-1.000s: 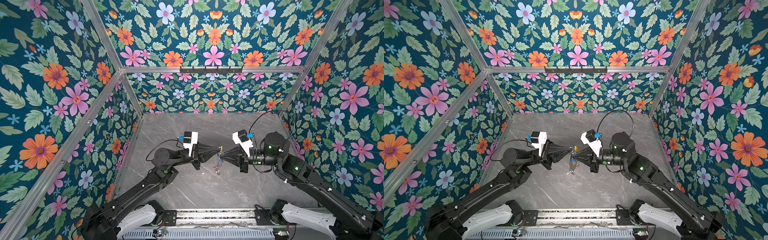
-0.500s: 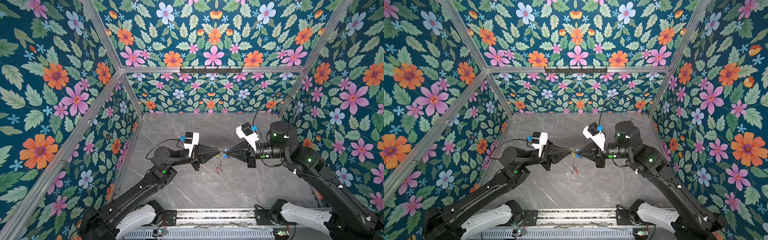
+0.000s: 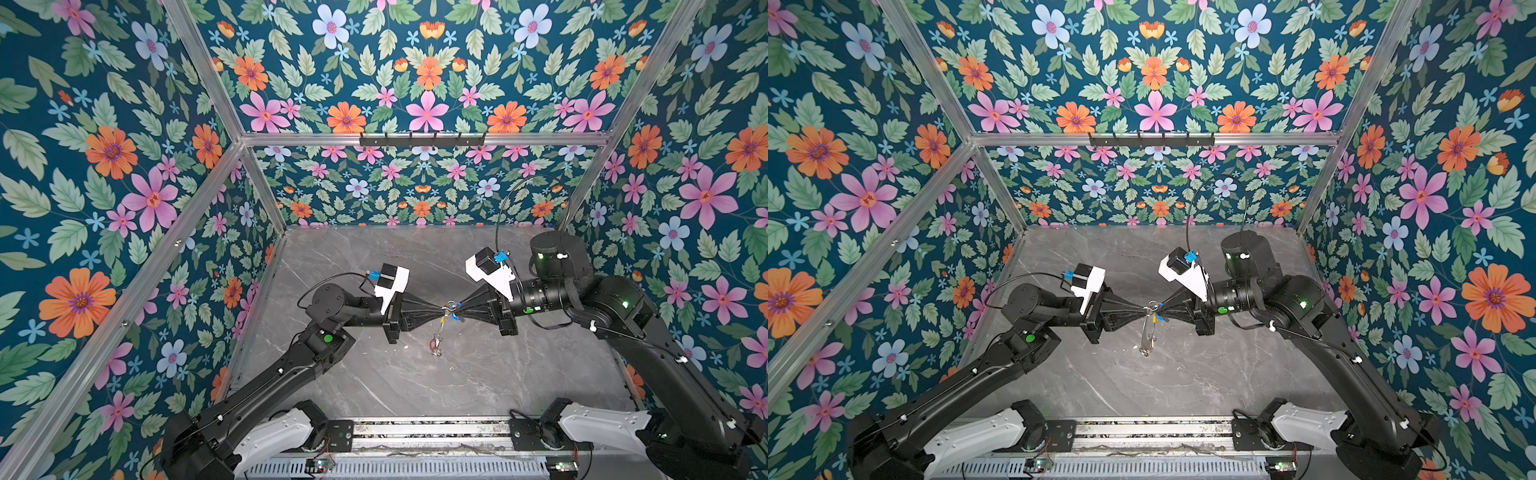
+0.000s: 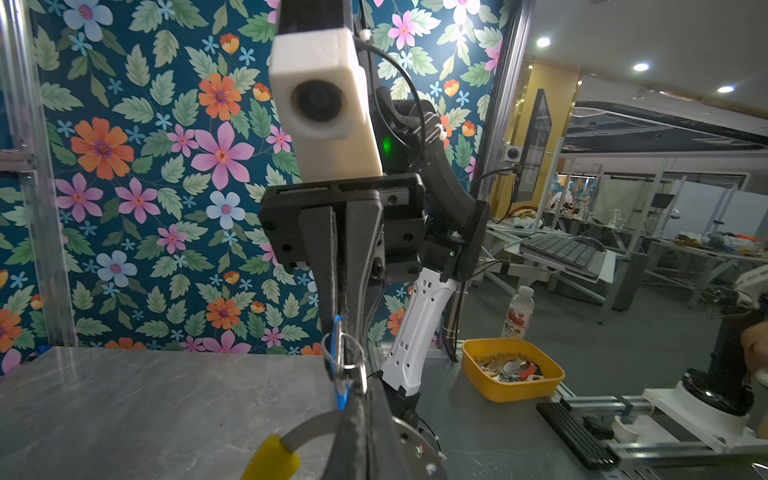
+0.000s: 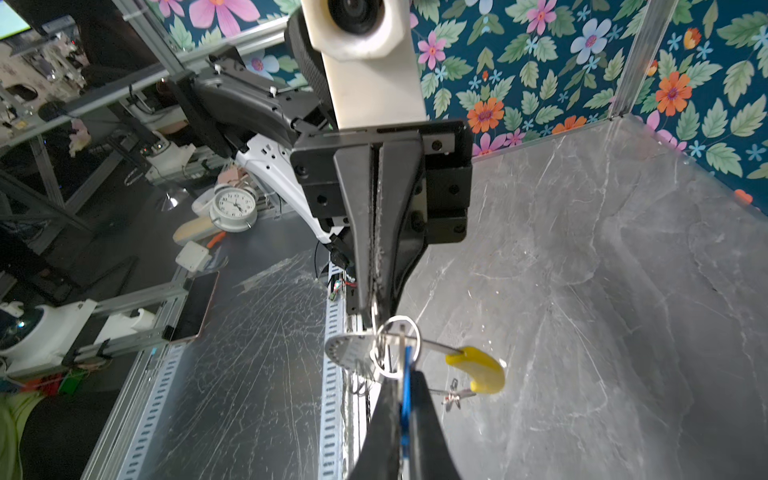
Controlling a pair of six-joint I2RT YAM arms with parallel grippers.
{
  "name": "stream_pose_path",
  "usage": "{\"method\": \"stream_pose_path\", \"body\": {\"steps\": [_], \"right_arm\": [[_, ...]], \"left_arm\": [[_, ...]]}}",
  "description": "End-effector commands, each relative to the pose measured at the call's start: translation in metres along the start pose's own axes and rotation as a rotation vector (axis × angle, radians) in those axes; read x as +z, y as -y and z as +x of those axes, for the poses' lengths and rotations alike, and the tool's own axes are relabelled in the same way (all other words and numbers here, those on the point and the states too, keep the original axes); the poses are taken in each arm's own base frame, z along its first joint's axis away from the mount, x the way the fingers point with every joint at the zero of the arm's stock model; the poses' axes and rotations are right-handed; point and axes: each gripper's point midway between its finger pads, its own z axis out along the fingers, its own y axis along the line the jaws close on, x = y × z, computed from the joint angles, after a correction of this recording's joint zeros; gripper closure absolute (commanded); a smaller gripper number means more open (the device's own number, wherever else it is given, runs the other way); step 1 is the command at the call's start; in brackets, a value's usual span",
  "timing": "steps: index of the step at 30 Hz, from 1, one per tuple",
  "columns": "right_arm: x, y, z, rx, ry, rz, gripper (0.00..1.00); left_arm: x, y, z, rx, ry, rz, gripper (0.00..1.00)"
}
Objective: Remove the keys from the keyring
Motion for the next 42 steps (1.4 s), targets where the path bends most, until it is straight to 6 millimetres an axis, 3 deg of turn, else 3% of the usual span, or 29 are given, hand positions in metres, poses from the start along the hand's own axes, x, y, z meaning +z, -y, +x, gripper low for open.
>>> {"method": "stream_pose_path", "body": {"steps": [1, 11, 29, 42], "right_arm": [[-0.002, 0.004, 0.003, -0.033, -0.025, 0.022, 1.00], [0.002, 0.011, 0.000, -0.043, -0.042, 0.028, 1.00], [0.015, 0.018, 0.017, 0.002, -0.033, 0.011, 1.00], [0.025, 0.016, 0.020, 0.083, 0.043, -0.040, 1.00]], "left_arm": [[0.001, 0.019, 0.003, -0.020, -0.051, 0.110, 1.00], [0.000, 0.025, 0.007, -0.054, -0.084, 0.143, 1.00], [-0.005, 0.046, -0.015, -0.045, 0.037, 0.258, 1.00], [-0.007, 0.014, -0.023, 0.012, 0.163, 0.087, 1.00]]}}
